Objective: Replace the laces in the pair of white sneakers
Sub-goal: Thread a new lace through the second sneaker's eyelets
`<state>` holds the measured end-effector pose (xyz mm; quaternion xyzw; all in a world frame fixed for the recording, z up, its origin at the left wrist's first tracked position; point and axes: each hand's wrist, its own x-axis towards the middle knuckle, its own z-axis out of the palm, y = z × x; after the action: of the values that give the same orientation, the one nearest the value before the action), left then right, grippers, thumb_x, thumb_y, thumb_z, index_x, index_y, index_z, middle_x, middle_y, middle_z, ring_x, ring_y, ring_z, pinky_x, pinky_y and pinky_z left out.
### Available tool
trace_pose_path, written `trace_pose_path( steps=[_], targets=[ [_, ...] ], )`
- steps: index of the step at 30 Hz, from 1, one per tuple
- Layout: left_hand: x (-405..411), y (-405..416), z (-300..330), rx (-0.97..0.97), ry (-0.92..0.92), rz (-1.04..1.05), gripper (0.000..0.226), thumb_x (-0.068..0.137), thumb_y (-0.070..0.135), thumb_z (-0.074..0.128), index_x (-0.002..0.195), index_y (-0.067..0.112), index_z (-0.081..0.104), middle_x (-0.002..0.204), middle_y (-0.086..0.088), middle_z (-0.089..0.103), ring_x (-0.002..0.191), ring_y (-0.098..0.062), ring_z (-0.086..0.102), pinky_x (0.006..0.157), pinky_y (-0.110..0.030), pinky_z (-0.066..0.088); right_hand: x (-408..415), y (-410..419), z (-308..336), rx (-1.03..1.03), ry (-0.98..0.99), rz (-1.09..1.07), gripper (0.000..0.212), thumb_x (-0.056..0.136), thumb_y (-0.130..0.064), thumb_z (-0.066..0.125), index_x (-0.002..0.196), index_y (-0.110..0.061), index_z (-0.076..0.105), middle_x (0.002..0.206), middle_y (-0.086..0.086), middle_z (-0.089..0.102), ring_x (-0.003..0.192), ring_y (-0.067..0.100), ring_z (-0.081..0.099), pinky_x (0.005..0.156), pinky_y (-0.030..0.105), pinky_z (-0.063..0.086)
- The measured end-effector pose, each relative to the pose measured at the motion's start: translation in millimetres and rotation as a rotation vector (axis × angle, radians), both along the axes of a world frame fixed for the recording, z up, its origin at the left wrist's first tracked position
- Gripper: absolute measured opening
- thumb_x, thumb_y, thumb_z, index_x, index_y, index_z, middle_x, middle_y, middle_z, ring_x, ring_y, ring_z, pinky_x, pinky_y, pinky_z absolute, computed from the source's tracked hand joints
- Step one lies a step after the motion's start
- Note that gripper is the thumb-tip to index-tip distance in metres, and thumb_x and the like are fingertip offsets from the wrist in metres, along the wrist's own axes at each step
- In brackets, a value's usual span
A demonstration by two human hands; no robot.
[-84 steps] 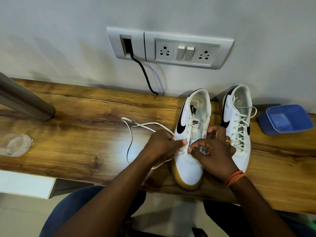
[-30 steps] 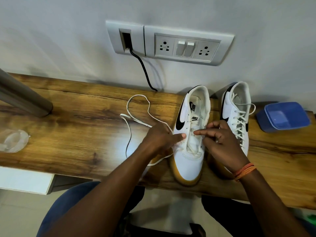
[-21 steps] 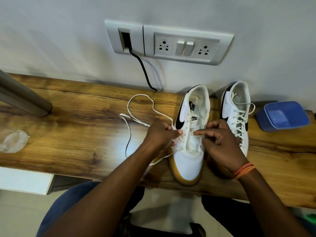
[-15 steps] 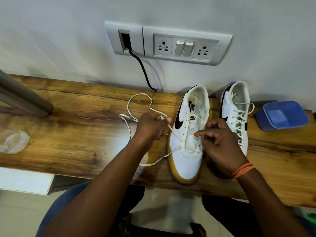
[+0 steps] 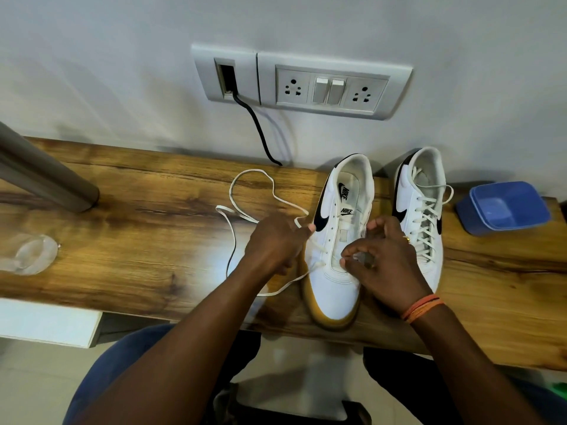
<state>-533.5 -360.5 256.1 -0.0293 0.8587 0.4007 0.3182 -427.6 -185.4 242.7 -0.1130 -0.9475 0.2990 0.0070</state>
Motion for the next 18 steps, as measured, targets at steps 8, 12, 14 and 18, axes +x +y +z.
trace_pose_path(
  steps=[8, 12, 14, 18],
  targets=[
    [20, 14, -6, 0.142, -0.137, 0.027, 0.025, 0.086, 0.024, 0.074, 0.073, 0.008, 0.061, 0.067, -0.008, 0.063, 0.054, -0.021, 0.062, 0.048, -0.032, 0.057, -5, -15, -5, 0.007, -0.05, -0.137, 0.007, 0.077, -0.026, 0.081, 0.074, -0.028, 0.075, 0.122, 0.002, 0.039, 0.113, 0.027, 0.047, 0.091, 0.039, 0.038],
    [19, 19, -9, 0.179, -0.231, 0.101, 0.023, 0.085, 0.018, 0.075, 0.093, -0.002, 0.065, 0.08, -0.015, 0.066, 0.057, -0.022, 0.061, 0.055, -0.036, 0.058, -6, -20, -3, -0.003, -0.107, -0.173, 0.011, 0.077, -0.031, 0.08, 0.071, -0.035, 0.072, 0.125, -0.003, 0.033, 0.117, 0.024, 0.039, 0.094, 0.038, 0.032],
    [20, 21, -11, 0.188, -0.237, 0.134, 0.023, 0.083, 0.015, 0.074, 0.094, -0.003, 0.066, 0.081, -0.018, 0.066, 0.053, -0.021, 0.06, 0.052, -0.034, 0.056, -7, -23, -2, -0.021, -0.13, -0.192, 0.017, 0.079, -0.031, 0.079, 0.069, -0.038, 0.067, 0.127, -0.004, 0.03, 0.119, 0.025, 0.037, 0.098, 0.042, 0.033],
    [23, 24, -13, 0.19, -0.206, 0.183, 0.021, 0.08, 0.01, 0.072, 0.092, -0.007, 0.067, 0.071, -0.016, 0.061, 0.048, -0.02, 0.056, 0.041, -0.021, 0.046, -9, -31, 2, -0.02, -0.183, -0.21, 0.014, 0.085, -0.031, 0.073, 0.073, -0.035, 0.066, 0.132, -0.002, 0.026, 0.121, 0.027, 0.032, 0.104, 0.042, 0.03]
  ],
)
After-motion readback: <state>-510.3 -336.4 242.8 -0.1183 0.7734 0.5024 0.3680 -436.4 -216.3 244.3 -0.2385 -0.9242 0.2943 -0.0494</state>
